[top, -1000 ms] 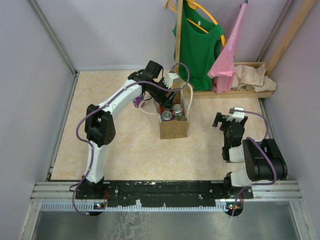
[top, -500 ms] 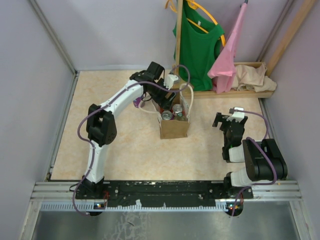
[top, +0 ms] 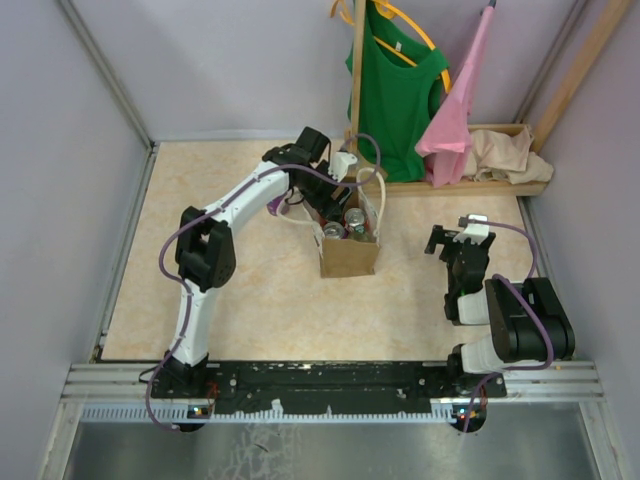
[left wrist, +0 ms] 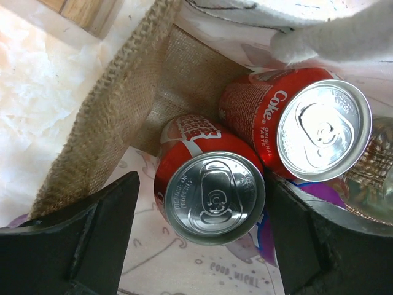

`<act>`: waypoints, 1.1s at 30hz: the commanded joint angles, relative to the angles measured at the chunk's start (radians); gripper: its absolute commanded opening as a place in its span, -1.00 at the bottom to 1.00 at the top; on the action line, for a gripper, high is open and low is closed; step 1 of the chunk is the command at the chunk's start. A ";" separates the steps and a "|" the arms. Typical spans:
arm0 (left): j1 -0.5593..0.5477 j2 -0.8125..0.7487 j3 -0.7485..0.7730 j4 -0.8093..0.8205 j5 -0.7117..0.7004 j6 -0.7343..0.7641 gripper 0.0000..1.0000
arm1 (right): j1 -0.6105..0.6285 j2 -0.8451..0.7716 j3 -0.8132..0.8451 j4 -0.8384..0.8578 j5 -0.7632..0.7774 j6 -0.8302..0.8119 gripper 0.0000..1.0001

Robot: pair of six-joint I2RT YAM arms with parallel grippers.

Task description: Take the beverage out of the canvas bag

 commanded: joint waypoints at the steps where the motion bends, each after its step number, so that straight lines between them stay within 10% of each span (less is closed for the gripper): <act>1: 0.005 0.034 -0.044 -0.008 0.008 0.010 0.66 | -0.002 0.001 0.021 0.051 0.004 0.001 0.98; 14: 0.005 0.035 -0.043 -0.012 0.005 0.011 -0.99 | -0.003 0.001 0.021 0.051 0.003 0.002 0.98; 33: 0.006 -0.126 0.270 0.018 -0.045 0.008 -1.00 | -0.002 0.001 0.020 0.051 0.003 0.000 0.98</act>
